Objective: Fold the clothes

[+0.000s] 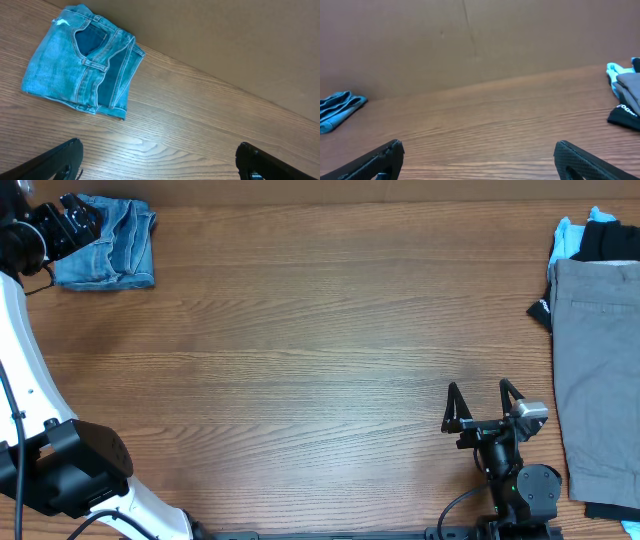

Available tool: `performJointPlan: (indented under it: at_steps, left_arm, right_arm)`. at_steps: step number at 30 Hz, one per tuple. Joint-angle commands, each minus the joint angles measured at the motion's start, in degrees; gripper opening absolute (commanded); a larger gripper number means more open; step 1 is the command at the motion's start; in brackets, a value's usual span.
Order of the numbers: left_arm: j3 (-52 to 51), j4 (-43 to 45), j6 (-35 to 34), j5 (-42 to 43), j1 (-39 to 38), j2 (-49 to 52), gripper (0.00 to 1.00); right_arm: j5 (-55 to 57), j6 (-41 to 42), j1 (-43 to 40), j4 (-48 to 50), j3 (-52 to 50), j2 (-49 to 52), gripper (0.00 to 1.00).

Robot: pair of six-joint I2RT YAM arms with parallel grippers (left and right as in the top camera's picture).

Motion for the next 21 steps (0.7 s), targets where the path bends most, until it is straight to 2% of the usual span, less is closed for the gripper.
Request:
performJointPlan:
  at_steps: [1,21]
  left_arm:
    - [0.26,0.07,-0.81,0.87,-0.44,0.20,1.00]
    - [0.26,0.07,-0.81,0.87,-0.44,0.22,1.00]
  right_arm:
    - [1.64,-0.20,0.48,0.20,-0.59,-0.68,1.00]
    - [1.01,-0.15,0.48,0.37,-0.59,-0.68,1.00]
